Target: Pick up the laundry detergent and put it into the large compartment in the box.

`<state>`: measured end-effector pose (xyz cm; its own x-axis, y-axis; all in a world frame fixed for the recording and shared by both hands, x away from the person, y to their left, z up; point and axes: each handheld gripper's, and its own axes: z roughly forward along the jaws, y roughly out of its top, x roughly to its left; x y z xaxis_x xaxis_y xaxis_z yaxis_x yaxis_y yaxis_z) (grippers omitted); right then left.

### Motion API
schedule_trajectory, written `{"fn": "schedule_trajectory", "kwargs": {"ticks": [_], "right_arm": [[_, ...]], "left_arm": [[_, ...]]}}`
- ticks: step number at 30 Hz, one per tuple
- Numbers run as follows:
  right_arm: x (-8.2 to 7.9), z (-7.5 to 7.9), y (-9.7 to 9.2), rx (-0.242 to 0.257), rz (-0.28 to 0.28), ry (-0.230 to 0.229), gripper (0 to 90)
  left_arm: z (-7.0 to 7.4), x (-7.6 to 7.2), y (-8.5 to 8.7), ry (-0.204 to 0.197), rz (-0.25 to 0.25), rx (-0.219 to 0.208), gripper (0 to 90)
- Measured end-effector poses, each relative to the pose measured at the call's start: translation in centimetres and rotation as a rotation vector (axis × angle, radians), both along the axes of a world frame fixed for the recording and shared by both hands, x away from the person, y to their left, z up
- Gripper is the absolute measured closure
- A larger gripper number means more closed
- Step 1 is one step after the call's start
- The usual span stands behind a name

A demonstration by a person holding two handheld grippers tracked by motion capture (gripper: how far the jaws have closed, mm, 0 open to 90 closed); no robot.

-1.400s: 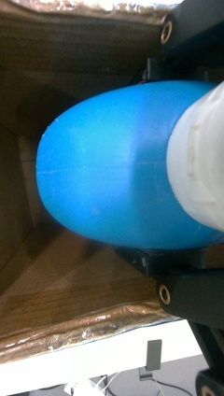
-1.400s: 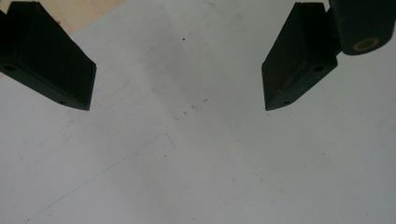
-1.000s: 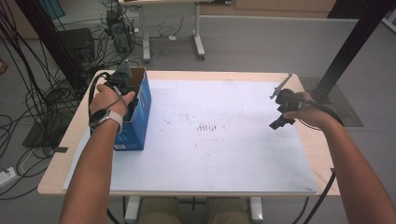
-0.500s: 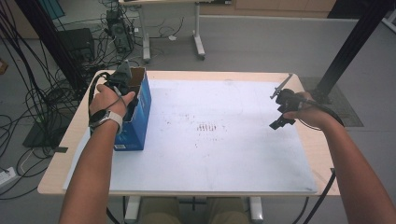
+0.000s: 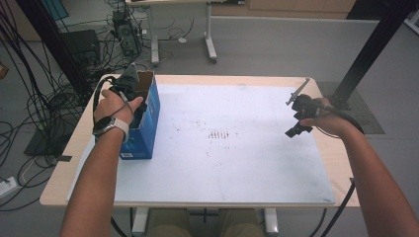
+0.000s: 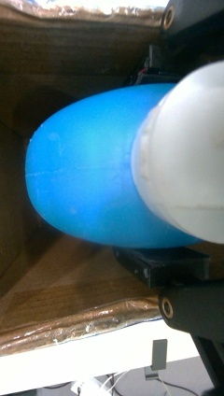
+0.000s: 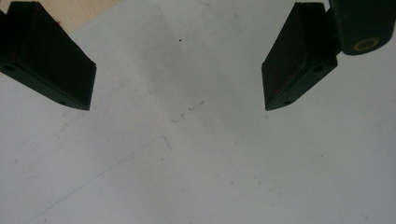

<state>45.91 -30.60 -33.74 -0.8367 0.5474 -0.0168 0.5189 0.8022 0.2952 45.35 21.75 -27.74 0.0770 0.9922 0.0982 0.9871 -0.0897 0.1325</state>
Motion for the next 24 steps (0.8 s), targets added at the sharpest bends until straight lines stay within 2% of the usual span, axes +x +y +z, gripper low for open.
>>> {"fn": "schedule_trajectory", "kwargs": {"ticks": [8,14,24], "right_arm": [[0.0,0.0,0.1,-0.001,0.001,0.002,9.8],[-0.1,0.2,0.2,-0.001,0.002,-0.002,9.7],[-0.3,0.6,0.5,-0.001,0.008,-0.007,9.7]], "left_arm": [[0.1,0.0,0.3,0.006,-0.008,-0.024,28.1],[0.7,-0.3,0.5,-0.009,-0.009,-0.039,28.0],[1.6,-0.7,0.4,-0.027,-0.026,-0.037,25.8]]}}
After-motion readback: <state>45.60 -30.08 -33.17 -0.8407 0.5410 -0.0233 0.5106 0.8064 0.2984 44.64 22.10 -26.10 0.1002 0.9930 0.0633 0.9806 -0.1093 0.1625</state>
